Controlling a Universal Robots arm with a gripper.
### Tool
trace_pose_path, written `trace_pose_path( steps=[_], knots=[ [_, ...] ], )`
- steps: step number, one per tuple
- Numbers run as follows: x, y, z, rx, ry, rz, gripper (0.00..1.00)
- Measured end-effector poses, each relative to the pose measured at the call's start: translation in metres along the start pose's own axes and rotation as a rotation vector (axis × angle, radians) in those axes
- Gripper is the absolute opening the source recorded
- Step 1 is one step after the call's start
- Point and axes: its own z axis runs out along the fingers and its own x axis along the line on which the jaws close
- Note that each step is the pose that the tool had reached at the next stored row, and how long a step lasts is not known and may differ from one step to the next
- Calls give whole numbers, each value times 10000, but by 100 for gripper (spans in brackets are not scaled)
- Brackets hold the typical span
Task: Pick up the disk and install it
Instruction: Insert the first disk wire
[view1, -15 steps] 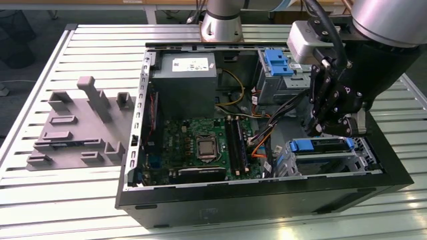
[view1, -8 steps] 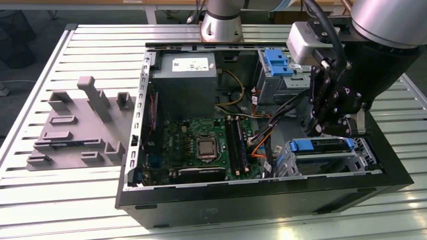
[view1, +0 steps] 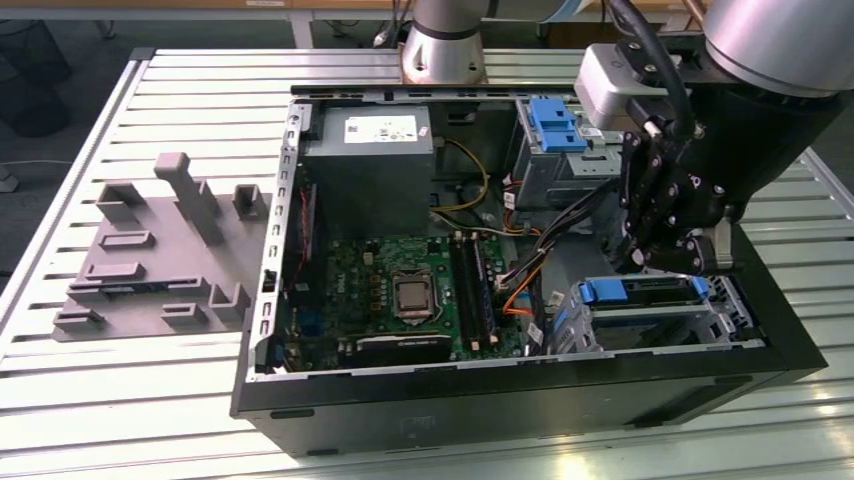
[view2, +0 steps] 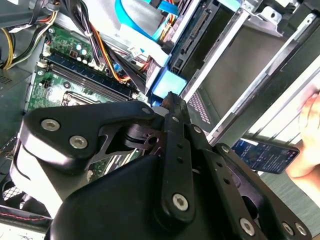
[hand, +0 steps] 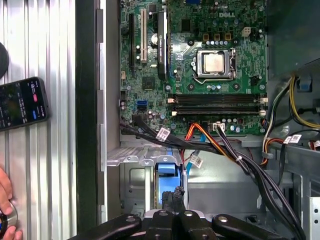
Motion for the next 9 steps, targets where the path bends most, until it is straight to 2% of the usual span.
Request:
trace_pose_path(
  steps=[9],
  knots=[
    [-3,-109,-1,0,1,0,11]
  ],
)
